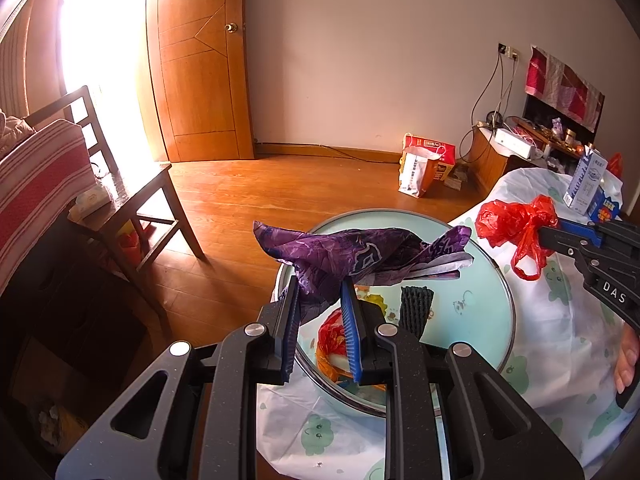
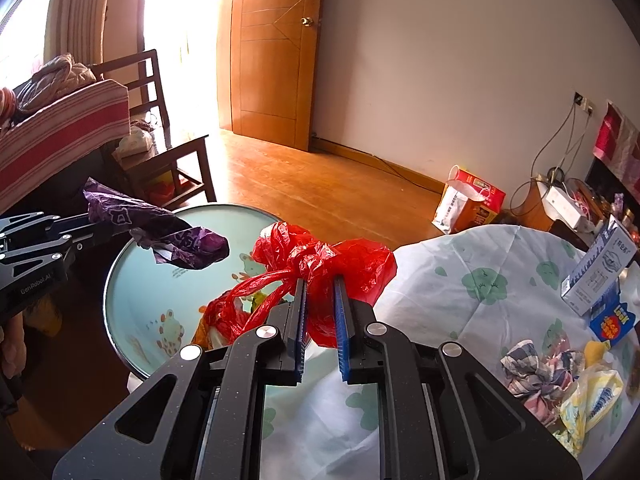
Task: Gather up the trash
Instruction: 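Open both tools to drop the purple wrapper and red bag into the wastebasket, then grasp the yellow-and-clear plastic bag with the right tool while the left tool reaches toward the checkered cloth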
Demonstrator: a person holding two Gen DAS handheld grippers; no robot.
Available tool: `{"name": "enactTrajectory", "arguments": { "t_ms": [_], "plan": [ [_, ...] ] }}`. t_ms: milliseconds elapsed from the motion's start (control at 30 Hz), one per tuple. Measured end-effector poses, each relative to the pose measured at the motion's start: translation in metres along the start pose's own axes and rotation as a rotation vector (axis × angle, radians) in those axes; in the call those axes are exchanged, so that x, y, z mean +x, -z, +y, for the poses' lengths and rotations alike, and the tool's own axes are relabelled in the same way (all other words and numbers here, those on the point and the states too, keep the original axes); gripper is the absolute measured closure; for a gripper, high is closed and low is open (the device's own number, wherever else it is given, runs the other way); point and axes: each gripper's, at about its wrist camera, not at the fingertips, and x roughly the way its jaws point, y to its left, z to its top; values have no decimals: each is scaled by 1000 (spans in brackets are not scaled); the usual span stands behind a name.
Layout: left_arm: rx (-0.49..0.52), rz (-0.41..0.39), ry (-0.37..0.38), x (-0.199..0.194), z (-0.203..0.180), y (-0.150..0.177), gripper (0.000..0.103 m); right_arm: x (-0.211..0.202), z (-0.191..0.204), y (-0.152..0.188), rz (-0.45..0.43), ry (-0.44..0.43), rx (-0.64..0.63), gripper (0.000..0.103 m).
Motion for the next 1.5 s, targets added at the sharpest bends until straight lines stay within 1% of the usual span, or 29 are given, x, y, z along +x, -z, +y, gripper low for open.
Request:
{"name": "enactTrajectory", "arguments": {
  "t_ms": [300, 333, 367, 400, 433, 467, 500, 533, 567, 633, 733, 800, 867, 1033, 1100, 1167, 1200, 1400, 1433, 1467, 1500],
  "plan": [
    [-7, 2, 3, 1, 2, -1, 81, 2, 5, -2, 5, -20, -9, 89],
    [-9, 3, 4, 1, 2, -1, 81, 3, 5, -2, 8, -25, -12, 89],
    [-11, 1, 5, 1, 2, 0, 79, 4, 7, -2, 10, -38, -18, 86],
    [-10, 1, 5, 1, 2, 0, 77, 4, 7, -1, 6, -38, -20, 83],
    [-10, 1, 5, 1, 2, 0, 71, 3, 8, -1, 0, -38, -19, 68],
    [-11, 1, 4, 1, 2, 0, 63, 3, 8, -1, -2, -39, -17, 58],
    [-13, -1, 0, 1, 2, 0, 59, 3, 9, -1, -2, -43, -15, 58],
    [-16, -3, -3, 1, 2, 1, 52, 3, 9, 0, -1, -45, -14, 57],
    [-16, -3, -4, 1, 1, 1, 50, 3, 8, 0, 0, -43, -14, 56],
    [-14, -1, -3, 1, 0, 1, 49, 3, 9, 0, 0, -41, -13, 55],
    [-15, -2, -9, 2, -1, 2, 43, 2, 8, 1, -1, -38, -3, 52],
    [-12, 0, -7, 2, -1, 3, 42, 1, 8, 3, 0, -34, 0, 51],
    [-11, 0, -10, 3, -2, 4, 36, 0, 7, 5, 0, -27, 2, 48],
    [-10, 8, -2, 3, -9, 9, 32, -9, 3, 10, 2, -6, 5, 44],
    [-6, 12, 3, 3, -13, 13, 30, -17, -3, 15, 3, 12, 14, 44],
    [-2, 15, 12, 4, -17, 16, 25, -31, -12, 22, -3, 35, 29, 44],
    [3, 17, 13, 4, -21, 18, 25, -36, -16, 26, -5, 48, 34, 44],
    [39, 48, 34, 11, -43, 32, 24, -88, -68, 69, -5, 181, 129, 44],
    [45, 52, 39, 12, -46, 34, 23, -95, -76, 77, -5, 205, 145, 42],
    [52, 56, 44, 12, -50, 37, 23, -107, -90, 89, -1, 248, 177, 40],
    [63, 59, 48, 12, -55, 39, 23, -113, -97, 97, 3, 264, 195, 33]
  ]
}}
